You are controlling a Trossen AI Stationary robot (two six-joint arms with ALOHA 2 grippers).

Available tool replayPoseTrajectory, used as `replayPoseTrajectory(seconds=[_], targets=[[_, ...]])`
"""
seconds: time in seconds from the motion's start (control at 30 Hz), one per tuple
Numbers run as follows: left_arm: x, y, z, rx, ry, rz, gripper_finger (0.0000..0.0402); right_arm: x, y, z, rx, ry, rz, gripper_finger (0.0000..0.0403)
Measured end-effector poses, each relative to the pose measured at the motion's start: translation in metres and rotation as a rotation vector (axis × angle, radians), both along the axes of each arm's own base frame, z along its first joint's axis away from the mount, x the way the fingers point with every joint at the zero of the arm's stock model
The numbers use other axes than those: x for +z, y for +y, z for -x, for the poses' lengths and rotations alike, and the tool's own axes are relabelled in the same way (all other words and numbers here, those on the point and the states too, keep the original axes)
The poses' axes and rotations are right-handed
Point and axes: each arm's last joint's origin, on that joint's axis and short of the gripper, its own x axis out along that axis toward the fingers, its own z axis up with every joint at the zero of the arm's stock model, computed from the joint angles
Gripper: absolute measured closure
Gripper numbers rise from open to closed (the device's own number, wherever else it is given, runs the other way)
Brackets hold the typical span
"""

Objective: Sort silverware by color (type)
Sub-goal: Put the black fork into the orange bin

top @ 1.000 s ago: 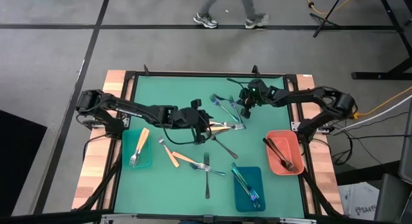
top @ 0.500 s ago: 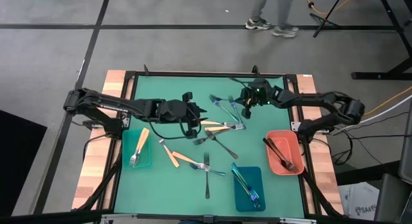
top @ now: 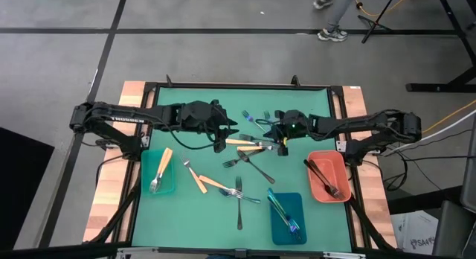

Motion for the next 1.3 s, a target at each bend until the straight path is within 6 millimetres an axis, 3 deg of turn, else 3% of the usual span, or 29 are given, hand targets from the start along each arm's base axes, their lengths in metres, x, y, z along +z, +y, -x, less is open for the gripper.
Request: replayPoseTrajectory(seconds=[0.27, 0.53, 0.97, 1.3], targets=[[-0.002, 0.007, 0.001, 0.0, 0.014, 0.029, 0.028, -0.002, 0.004, 0.0, -0.019, 0.024, 0.007, 0.0403], [-0.003, 0.007, 0.001, 0.0, 0.022, 0.028, 0.028, -0.004, 0.001, 0.003, -0.176, 0.046, -0.034, 0.0399], [-0.004, 0.007, 0.002, 0.0, 0.039, 0.029, 0.028, -0.016, 0.004, 0.014, -0.221, 0.212, -0.152, 0.0303], [-0.004, 0.007, 0.002, 0.0, 0.04, 0.028, 0.028, -0.034, 0.004, 0.012, -0.221, 0.306, -0.166, 0.0297]])
